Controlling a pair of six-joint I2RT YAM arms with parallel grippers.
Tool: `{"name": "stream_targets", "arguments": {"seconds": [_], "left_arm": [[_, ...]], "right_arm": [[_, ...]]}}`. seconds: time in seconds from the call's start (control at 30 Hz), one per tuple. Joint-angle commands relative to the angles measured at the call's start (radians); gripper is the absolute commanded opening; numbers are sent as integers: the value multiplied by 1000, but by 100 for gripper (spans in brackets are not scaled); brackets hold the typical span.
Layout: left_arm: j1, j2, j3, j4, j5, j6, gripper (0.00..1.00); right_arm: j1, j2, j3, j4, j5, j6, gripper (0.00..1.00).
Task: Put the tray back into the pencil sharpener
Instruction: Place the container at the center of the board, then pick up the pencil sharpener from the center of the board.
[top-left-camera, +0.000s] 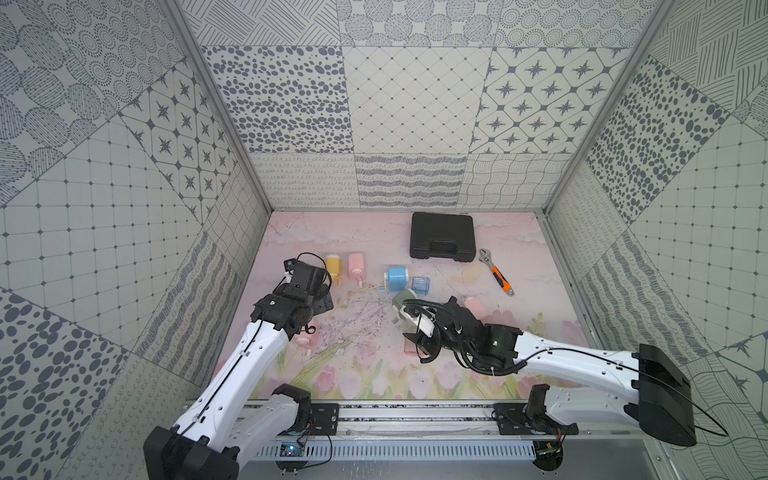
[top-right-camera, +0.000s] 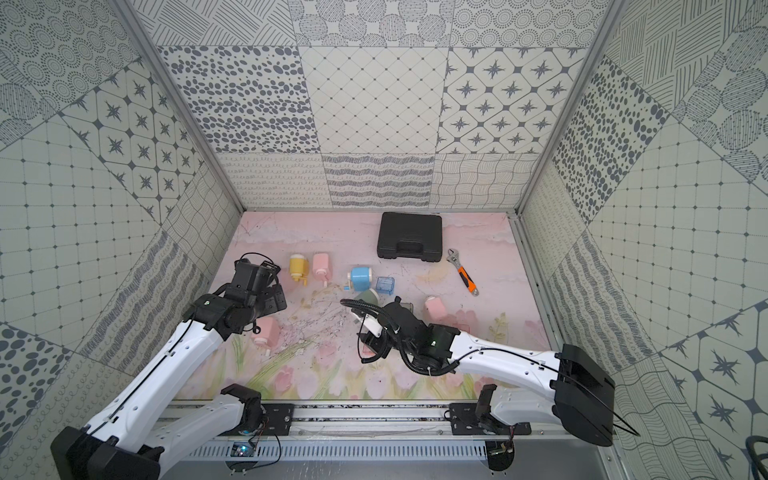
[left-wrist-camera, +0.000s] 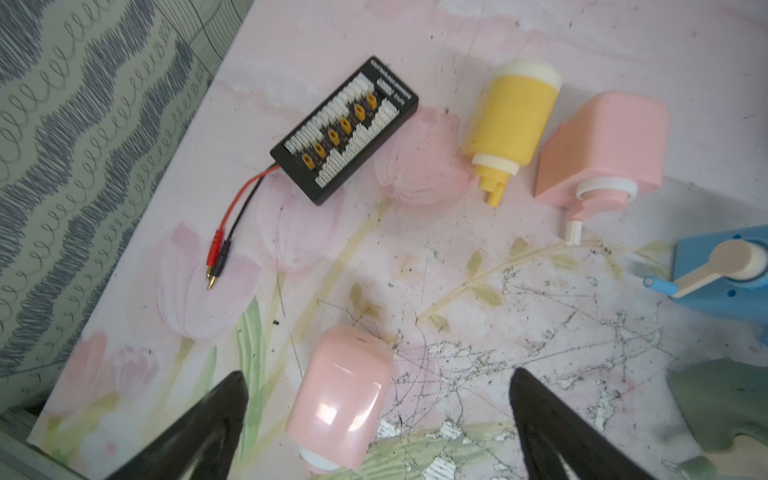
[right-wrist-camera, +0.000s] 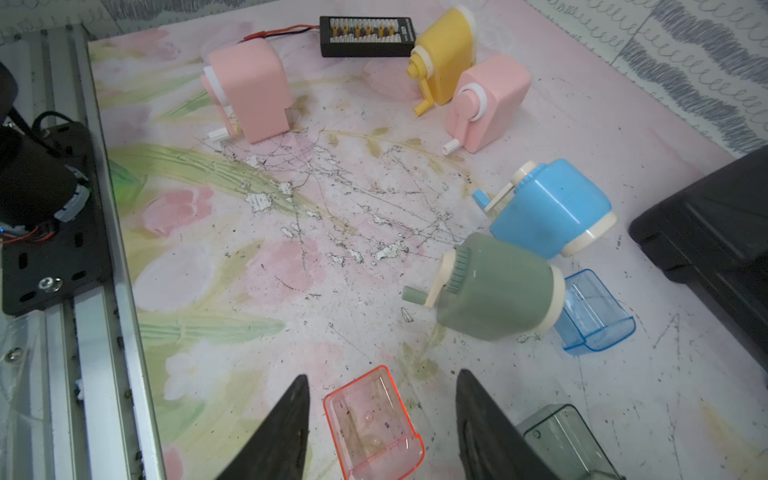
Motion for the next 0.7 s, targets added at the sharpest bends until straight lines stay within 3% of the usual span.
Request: {"name": "stream_targets", "arguments": {"seconds": [0.0,0.17,0.37,0.67], "left_arm": [[13,70,14,-184,39,-141,99],[28,92,-7,-224,96,-140,99],[140,144,-31,-171,245,-59,97],[170,248,-27,-130,240,20,98]], "right_arm": [[8,-36,-51,99,75,130,60],[9,-52,-92,131,88,137,62],[8,-35,-97,155,73,128,64],[9,-7,-101,190,62,123,65]]}}
